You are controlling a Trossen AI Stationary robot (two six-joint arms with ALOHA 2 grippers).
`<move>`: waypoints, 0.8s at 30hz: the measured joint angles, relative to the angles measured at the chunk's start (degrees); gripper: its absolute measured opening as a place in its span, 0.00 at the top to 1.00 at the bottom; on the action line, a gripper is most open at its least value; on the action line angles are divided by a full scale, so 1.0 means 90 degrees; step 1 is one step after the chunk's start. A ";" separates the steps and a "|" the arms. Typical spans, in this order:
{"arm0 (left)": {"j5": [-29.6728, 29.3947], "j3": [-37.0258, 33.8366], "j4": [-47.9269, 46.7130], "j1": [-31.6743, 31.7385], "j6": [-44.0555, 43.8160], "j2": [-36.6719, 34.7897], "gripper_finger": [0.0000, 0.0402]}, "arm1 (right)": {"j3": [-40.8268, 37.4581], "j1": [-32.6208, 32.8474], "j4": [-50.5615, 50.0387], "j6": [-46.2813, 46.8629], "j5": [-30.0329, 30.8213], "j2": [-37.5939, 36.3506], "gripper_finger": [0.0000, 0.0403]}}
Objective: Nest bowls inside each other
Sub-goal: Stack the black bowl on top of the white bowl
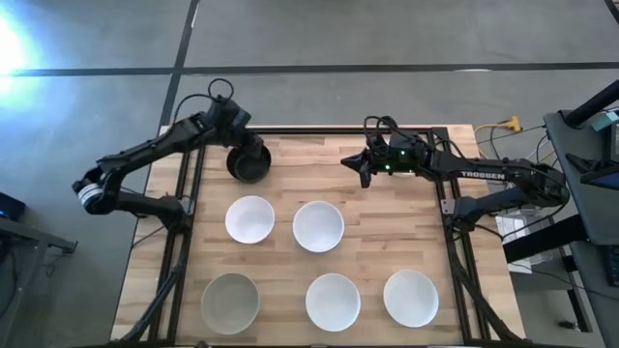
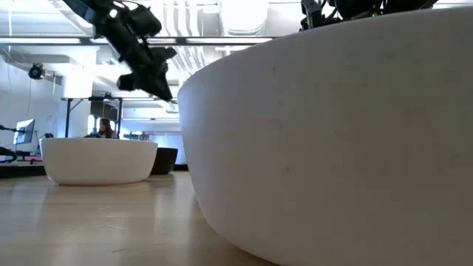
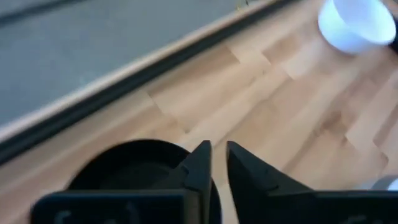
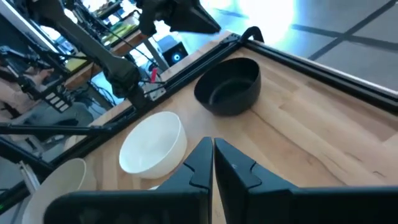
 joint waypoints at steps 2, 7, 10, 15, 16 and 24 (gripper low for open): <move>0.0207 0.0049 -0.0031 0.0000 -0.0010 0.0246 0.84 | 0.0000 0.0005 -0.0011 0.0038 -0.0002 0.0000 0.98; 0.0520 0.0518 -0.0626 -0.0002 -0.0200 0.1001 0.66 | 0.0000 0.0000 -0.0018 0.0093 0.0002 0.0000 0.98; 0.0686 0.0866 -0.1230 -0.0015 -0.0359 0.1500 0.58 | 0.0000 0.0000 -0.0030 0.0095 0.0002 0.0000 0.98; 0.0752 0.1181 -0.1765 -0.0115 -0.0511 0.2193 0.54 | 0.0000 -0.0012 -0.0036 0.0115 0.0004 0.0000 0.98; 0.0759 0.1197 -0.1781 -0.0145 -0.0511 0.2300 0.54 | 0.0000 -0.0012 -0.0037 0.0117 0.0004 0.0000 0.98; 0.0855 0.1190 -0.2163 -0.0434 -0.0501 0.2964 0.54 | 0.0000 -0.0012 -0.0036 0.0215 0.0004 0.0000 0.98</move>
